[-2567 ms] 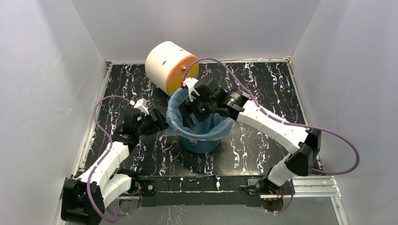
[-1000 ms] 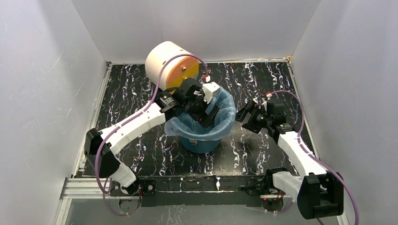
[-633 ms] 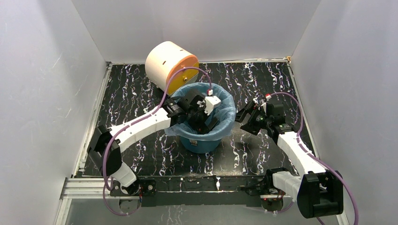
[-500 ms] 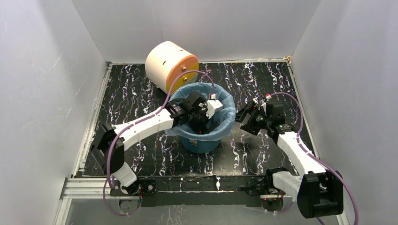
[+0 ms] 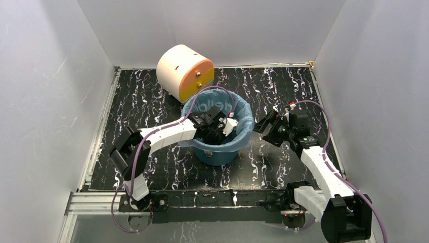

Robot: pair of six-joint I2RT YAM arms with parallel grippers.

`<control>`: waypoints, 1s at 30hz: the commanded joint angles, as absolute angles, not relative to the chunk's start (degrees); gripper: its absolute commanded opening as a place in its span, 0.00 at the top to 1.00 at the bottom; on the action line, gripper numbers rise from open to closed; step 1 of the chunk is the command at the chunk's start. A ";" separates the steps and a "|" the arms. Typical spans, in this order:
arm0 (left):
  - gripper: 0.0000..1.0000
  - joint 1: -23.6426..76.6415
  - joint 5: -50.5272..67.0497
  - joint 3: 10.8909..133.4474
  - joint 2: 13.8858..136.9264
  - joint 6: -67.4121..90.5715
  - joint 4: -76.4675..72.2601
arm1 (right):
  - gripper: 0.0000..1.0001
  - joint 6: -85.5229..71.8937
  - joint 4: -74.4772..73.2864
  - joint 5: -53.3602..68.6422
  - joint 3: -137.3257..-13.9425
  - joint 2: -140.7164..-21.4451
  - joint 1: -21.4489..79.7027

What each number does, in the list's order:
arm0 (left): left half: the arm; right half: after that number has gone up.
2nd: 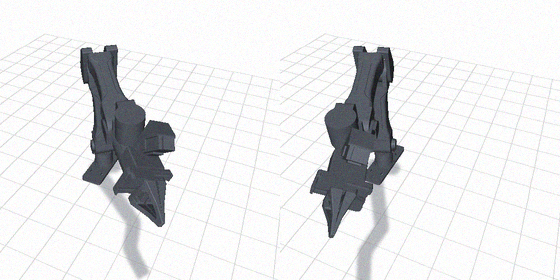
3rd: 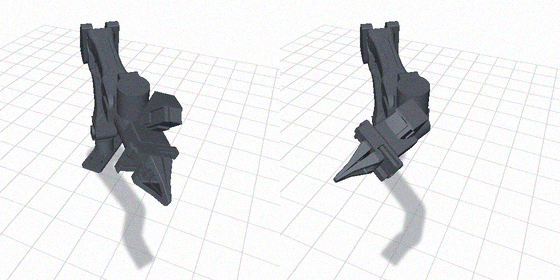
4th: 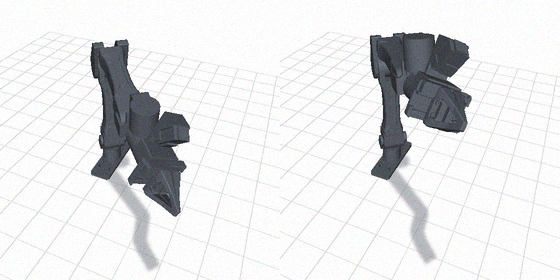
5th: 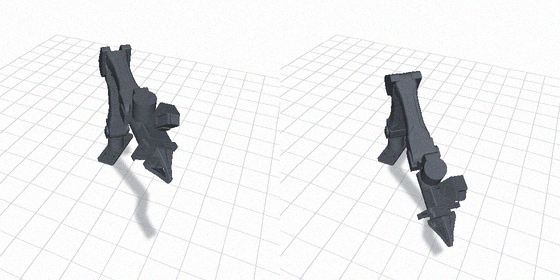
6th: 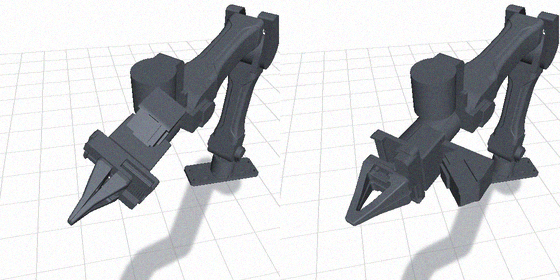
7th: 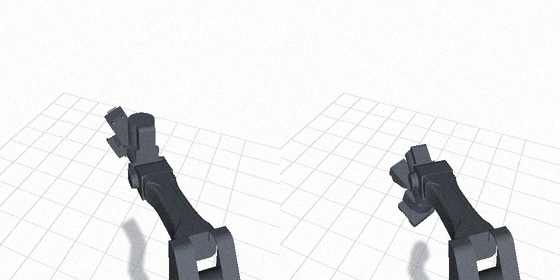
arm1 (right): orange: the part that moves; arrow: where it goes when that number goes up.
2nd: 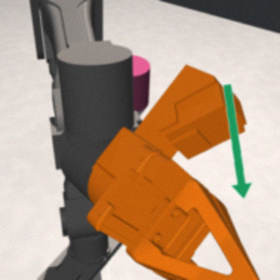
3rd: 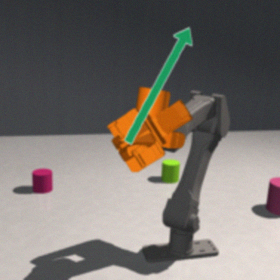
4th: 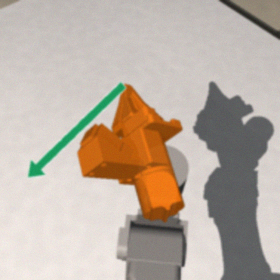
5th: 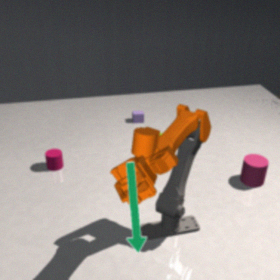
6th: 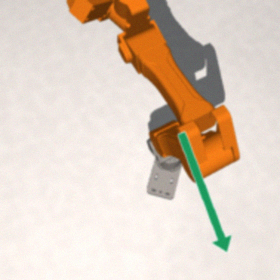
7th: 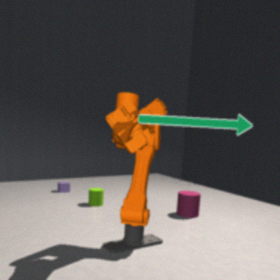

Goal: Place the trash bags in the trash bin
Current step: Place the trash bag in the trash bin.

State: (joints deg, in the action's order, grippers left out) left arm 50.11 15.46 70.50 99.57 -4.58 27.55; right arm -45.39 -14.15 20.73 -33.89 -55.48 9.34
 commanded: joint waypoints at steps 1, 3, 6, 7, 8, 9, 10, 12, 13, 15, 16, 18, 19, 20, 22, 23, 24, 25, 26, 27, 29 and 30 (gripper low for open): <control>0.09 50.36 14.16 69.54 100.34 -6.58 30.13 | 0.01 -44.09 -14.68 19.94 -34.75 -54.21 9.14; 0.09 50.36 14.70 69.18 101.40 -7.12 30.60 | 0.01 -44.38 -14.26 20.44 -34.47 -54.40 9.10; 0.09 50.36 16.28 68.44 102.58 -7.57 30.93 | 0.01 -44.31 -14.05 21.72 -34.63 -54.73 9.05; 0.08 50.38 16.75 68.20 103.06 -7.71 30.95 | 0.01 -43.89 -13.57 22.89 -34.55 -54.85 9.05; 0.09 50.36 17.03 67.98 103.68 -7.73 30.90 | 0.01 -43.63 -13.01 24.13 -34.47 -55.09 9.07; 0.08 50.36 17.11 67.74 104.98 -7.76 31.03 | 0.01 -43.77 -12.38 25.26 -34.22 -55.41 9.07; 0.08 50.36 17.01 67.68 105.94 -7.86 31.41 | 0.01 -43.91 -11.81 26.71 -34.19 -56.05 9.09; 0.09 50.67 16.48 67.09 107.08 -7.90 31.77 | 0.01 -43.79 -10.43 30.65 -34.14 -57.15 9.12; 0.08 50.66 16.36 66.86 107.44 -7.91 31.73 | 0.01 -43.96 -9.81 32.17 -34.18 -57.77 9.10; 0.08 50.72 16.20 66.62 108.14 -7.78 31.80 | 0.01 -44.33 -9.55 33.39 -34.02 -59.23 9.11; 0.08 50.76 15.91 66.60 108.49 -7.78 32.07 | 0.01 -44.38 -9.41 33.58 -33.77 -60.22 9.13; 0.08 50.91 14.92 66.86 109.19 -7.89 32.88 | 0.01 -44.61 -10.48 32.85 -33.69 -62.55 9.12; 0.08 50.89 14.40 66.96 109.53 -7.99 33.33 | 0.01 -44.15 -12.04 32.40 -34.00 -63.69 9.12; 0.08 51.00 14.06 67.14 109.72 -8.07 33.66 | 0.01 -43.78 -12.84 32.16 -34.12 -64.81 9.10; 0.08 51.06 13.88 67.64 109.79 -8.09 34.11 | 0.01 -43.57 -13.70 32.59 -34.34 -66.34 9.11; 0.08 51.17 13.72 67.91 109.57 -7.97 34.22 | 0.01 -43.51 -14.05 32.56 -34.55 -66.59 9.08; 0.08 51.23 13.56 68.12 109.18 -7.85 34.19 | 0.01 -43.55 -14.43 32.38 -34.76 -66.42 9.08; 0.08 51.24 13.38 68.38 108.84 -7.76 34.30 | 0.01 -43.98 -15.68 31.22 -35.40 -65.82 9.06; 0.08 51.28 13.12 68.64 108.49 -7.74 34.53 | 0.01 -45.10 -17.95 27.63 -36.43 -64.26 9.11; 0.08 51.25 12.85 68.84 108.23 -7.81 34.65 | 0.01 -46.39 -19.13 24.45 -36.80 -61.83 9.17; 0.08 51.31 12.54 69.50 108.06 -7.82 35.23 | 0.01 -47.62 -18.24 20.75 -36.22 -55.65 9.09; 0.08 51.26 12.61 69.71 108.06 -7.82 35.33 | 0.01 -47.90 -16.48 20.18 -35.46 -52.93 9.11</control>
State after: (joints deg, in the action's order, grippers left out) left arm 50.87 13.58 70.72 105.47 -7.68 30.37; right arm -45.98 -17.19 26.74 -34.00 -62.74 9.34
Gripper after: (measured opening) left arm 0.916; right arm 0.985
